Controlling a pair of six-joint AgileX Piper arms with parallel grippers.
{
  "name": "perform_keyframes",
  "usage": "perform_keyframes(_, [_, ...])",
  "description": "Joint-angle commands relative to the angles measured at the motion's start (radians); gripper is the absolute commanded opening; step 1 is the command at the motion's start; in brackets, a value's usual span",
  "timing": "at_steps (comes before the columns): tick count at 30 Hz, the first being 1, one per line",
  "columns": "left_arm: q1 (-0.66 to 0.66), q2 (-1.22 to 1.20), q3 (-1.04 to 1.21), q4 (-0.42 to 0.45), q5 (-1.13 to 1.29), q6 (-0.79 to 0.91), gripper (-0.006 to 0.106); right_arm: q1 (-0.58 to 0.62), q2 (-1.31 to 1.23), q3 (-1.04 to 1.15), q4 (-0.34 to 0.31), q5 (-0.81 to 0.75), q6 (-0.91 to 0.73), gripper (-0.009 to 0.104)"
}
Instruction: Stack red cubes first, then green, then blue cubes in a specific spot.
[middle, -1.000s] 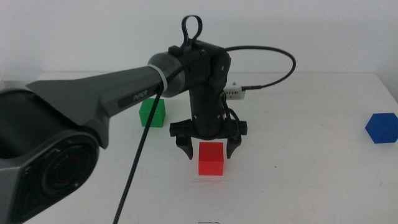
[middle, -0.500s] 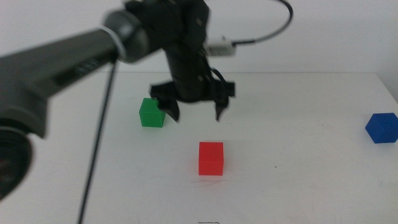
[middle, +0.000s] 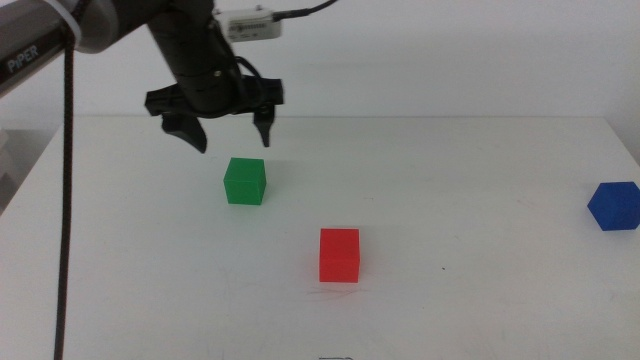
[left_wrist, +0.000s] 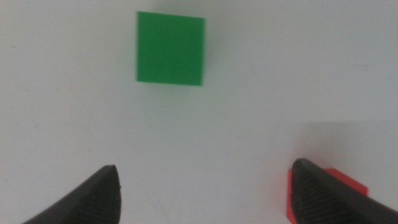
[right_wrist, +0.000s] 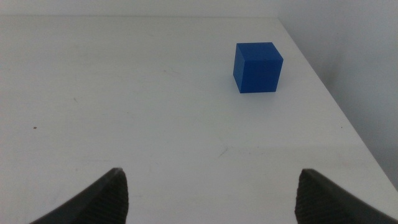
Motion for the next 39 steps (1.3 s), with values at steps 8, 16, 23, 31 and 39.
perform_keyframes(8, [0.057, 0.116, -0.200, -0.031, 0.079, 0.082, 0.094, -0.006, -0.022, -0.018, -0.020, -0.072, -0.009, 0.080])
perform_keyframes(16, [0.057, 0.234, -0.279, -0.018, 0.066, 0.085, 0.094, -0.006, -0.022, -0.018, -0.020, -0.072, -0.009, 0.080])
perform_keyframes(23, [0.057, 0.295, -0.279, 0.014, 0.013, 0.088, 0.094, -0.006, -0.022, -0.018, -0.020, -0.072, -0.009, 0.080])
perform_keyframes(31, [0.057, 0.333, -0.279, 0.014, -0.017, 0.088, 0.091, -0.006, -0.022, -0.018, -0.020, -0.072, -0.009, 0.080])
perform_keyframes(39, [0.057, 0.348, -0.279, -0.001, -0.017, 0.088, 0.067, -0.006, -0.022, -0.018, -0.020, -0.072, -0.009, 0.080])
